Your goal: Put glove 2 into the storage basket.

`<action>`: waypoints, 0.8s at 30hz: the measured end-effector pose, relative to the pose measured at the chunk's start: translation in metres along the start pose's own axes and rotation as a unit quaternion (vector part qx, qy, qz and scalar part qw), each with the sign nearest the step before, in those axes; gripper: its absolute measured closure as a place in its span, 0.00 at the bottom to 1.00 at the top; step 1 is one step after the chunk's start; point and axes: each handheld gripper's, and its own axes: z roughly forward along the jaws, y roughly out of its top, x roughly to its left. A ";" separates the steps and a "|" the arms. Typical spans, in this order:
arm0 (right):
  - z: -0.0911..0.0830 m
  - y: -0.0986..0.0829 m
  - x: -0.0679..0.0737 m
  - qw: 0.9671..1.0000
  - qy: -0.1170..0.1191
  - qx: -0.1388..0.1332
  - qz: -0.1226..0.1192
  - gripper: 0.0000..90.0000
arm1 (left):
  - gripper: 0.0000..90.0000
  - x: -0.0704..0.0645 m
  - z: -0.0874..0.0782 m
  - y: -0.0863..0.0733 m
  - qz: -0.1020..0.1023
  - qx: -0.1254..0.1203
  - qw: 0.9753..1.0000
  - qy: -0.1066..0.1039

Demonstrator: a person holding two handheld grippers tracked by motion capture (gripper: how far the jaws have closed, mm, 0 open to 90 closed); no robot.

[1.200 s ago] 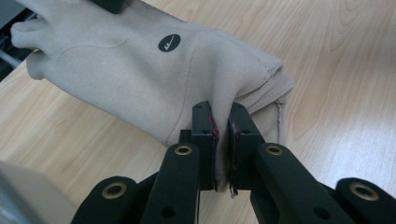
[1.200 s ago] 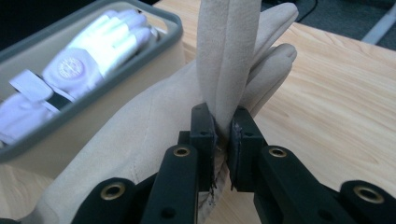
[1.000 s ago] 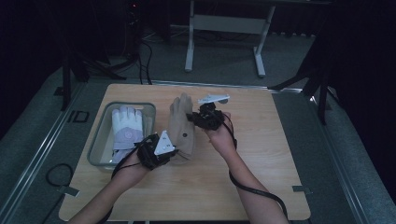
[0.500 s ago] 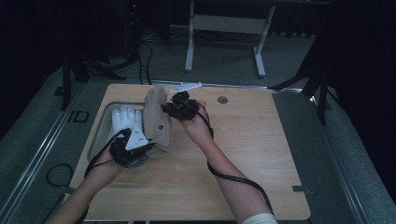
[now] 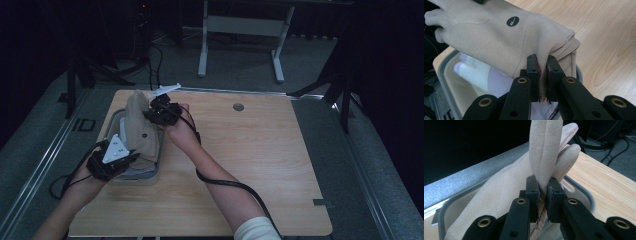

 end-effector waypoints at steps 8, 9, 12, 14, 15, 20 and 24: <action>0.034 -0.009 0.006 1.000 0.011 0.026 0.005 0.91 | 0.93 0.002 0.010 -0.020 -0.014 0.019 1.000 -0.004; 0.037 -0.011 0.006 1.000 0.010 0.028 0.005 0.91 | 0.93 0.002 0.010 -0.020 -0.014 0.019 1.000 -0.004; 0.055 -0.024 0.002 0.998 0.010 0.053 0.013 0.91 | 0.93 0.003 0.021 -0.030 -0.027 0.033 0.999 -0.016; 0.061 -0.030 0.001 0.998 0.008 0.065 0.016 0.91 | 0.93 0.002 0.025 -0.033 -0.029 0.038 0.999 -0.021; 0.061 -0.030 0.001 0.998 0.008 0.065 0.016 0.91 | 0.93 0.002 0.025 -0.033 -0.029 0.038 0.999 -0.021; 0.073 -0.042 -0.001 0.996 0.001 0.083 0.014 0.89 | 0.93 0.000 0.033 -0.037 -0.034 0.044 0.998 -0.028; 0.074 -0.045 -0.002 0.996 0.003 0.083 0.017 0.84 | 0.92 0.001 0.037 -0.038 -0.041 0.048 0.997 -0.035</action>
